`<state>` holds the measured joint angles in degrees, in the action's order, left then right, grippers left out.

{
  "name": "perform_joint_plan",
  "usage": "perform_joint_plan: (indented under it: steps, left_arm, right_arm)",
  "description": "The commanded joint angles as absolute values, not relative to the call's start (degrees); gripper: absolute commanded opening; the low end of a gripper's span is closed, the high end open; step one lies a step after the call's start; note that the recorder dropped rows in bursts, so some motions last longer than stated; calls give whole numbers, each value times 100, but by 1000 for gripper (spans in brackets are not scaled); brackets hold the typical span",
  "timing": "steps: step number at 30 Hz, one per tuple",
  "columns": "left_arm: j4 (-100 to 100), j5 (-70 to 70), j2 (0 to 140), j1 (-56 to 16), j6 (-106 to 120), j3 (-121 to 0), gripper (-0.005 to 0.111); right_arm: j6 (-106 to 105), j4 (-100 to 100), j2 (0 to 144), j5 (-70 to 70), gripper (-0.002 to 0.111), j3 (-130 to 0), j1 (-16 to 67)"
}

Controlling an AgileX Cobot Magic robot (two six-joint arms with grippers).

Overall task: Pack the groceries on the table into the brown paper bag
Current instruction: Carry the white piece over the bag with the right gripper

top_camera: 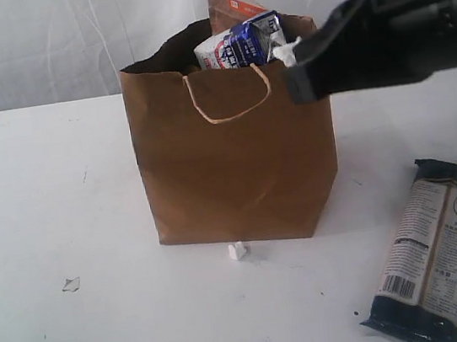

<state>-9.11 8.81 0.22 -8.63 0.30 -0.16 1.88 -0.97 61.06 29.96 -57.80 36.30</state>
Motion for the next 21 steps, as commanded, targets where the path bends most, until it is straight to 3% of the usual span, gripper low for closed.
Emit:
perform_joint_plan:
  steps: [1,21]
  left_arm:
    - [-953,907,0,-845,50,0,53]
    - [-953,907,0,-845,50,0,53]
  right_arm:
    - [-287,-156,6883,2804,0,-6545,3593]
    - [-810,-133,8583,2376,0,-7773,3664]
